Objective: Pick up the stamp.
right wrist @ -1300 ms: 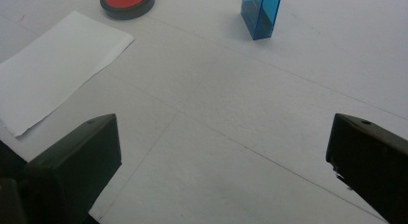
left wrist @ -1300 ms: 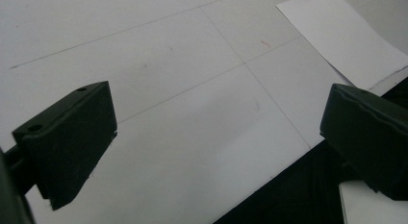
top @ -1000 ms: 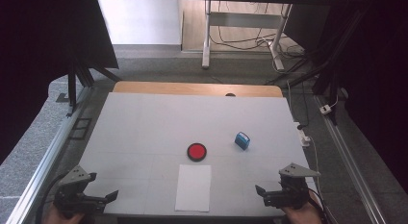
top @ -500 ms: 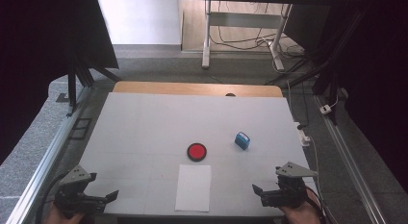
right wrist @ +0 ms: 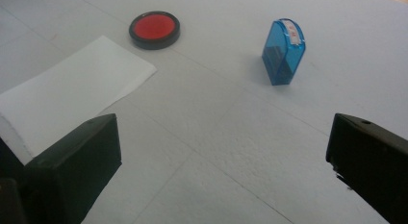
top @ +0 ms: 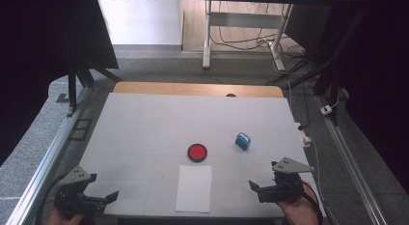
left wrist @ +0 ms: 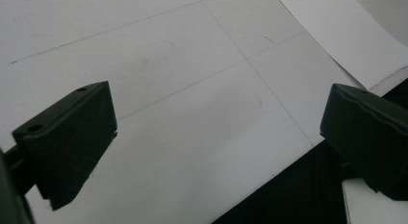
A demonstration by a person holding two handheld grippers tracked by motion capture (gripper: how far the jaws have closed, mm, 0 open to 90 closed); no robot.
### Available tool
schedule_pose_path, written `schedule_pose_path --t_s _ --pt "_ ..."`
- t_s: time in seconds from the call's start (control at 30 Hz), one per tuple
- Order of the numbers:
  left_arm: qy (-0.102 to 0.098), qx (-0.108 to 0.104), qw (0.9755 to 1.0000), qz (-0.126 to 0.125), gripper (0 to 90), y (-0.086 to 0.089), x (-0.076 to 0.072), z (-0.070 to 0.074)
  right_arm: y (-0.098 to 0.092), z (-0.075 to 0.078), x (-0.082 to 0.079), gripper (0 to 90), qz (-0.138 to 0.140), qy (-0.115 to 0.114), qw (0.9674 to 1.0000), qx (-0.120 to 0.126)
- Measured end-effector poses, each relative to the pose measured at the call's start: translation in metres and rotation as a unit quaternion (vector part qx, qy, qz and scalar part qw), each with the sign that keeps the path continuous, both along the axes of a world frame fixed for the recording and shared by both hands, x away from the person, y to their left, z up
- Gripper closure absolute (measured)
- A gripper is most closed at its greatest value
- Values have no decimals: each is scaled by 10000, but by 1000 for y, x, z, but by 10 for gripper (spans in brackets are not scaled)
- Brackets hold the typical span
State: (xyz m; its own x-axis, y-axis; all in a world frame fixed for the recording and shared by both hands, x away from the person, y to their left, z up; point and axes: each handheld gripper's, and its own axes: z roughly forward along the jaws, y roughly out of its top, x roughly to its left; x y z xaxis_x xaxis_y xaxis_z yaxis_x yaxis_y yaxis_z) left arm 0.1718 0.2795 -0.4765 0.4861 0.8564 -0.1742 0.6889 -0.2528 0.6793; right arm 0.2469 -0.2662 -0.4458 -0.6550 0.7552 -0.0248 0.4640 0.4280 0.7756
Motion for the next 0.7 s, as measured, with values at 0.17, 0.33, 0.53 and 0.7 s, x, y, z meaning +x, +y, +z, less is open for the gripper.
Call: schedule_pose_path --t_s 0.17,0.33,0.53,0.7 --pt "3 -18 10000 -6 0 0 0 0 5 -2 4 0 78 42 9999 65" --pt "7 -29 10000 1 0 1 0 0 7 -4 11 0 88 330 9991 255" --pt "18 40 10000 5 0 -1 0 0 13 -3 12 0 168 221 9996 107" --pt "12 48 10000 -11 0 -1 0 0 16 -4 18 0 196 242 9994 122"
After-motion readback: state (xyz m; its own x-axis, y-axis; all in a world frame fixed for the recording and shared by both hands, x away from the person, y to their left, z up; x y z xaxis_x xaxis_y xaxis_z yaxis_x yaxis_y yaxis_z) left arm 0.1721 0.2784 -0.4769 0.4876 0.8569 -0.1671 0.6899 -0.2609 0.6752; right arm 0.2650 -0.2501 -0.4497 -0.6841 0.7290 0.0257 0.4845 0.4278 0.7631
